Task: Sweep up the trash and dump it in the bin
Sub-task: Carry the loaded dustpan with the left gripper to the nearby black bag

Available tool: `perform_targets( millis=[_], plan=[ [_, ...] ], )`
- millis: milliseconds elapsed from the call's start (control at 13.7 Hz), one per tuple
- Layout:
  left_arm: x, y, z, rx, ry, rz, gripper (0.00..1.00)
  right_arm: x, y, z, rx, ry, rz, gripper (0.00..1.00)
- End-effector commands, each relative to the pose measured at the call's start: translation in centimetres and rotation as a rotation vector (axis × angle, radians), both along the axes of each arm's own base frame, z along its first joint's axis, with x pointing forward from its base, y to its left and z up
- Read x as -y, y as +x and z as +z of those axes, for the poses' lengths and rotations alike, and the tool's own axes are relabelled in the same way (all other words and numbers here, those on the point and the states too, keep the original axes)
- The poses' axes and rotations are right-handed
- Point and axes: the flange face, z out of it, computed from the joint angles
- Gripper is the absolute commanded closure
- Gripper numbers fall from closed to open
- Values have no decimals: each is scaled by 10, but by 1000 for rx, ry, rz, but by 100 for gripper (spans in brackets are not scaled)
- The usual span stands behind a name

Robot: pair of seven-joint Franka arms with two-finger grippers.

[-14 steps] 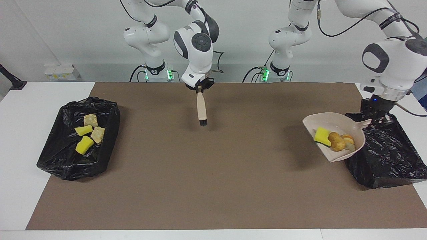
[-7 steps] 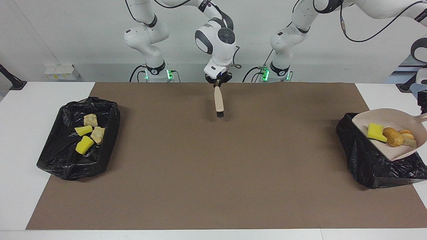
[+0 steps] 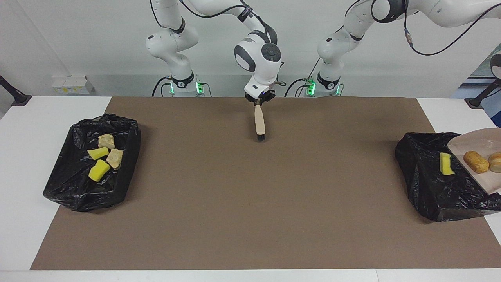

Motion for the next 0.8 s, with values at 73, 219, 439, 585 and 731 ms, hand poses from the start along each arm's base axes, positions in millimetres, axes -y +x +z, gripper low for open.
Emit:
perform_targets(
  millis=[73, 219, 439, 585, 731],
  plan=[
    [2, -3, 11, -20, 135, -32, 100, -1, 1, -3, 4, 21, -33, 100],
    [3, -6, 24, -37, 197, -46, 100, 0, 1, -7, 7, 27, -34, 100],
    [48, -9, 61, -32, 196, -52, 100, 0, 4, -5, 4, 28, -25, 0],
    [84, -13, 61, -55, 86, -6, 100, 7, 23, 7, 21, 46, -56, 0],
    [113, -20, 45, -25, -49, 64, 100, 30, 59, 28, 40, 67, -112, 0]
  ],
)
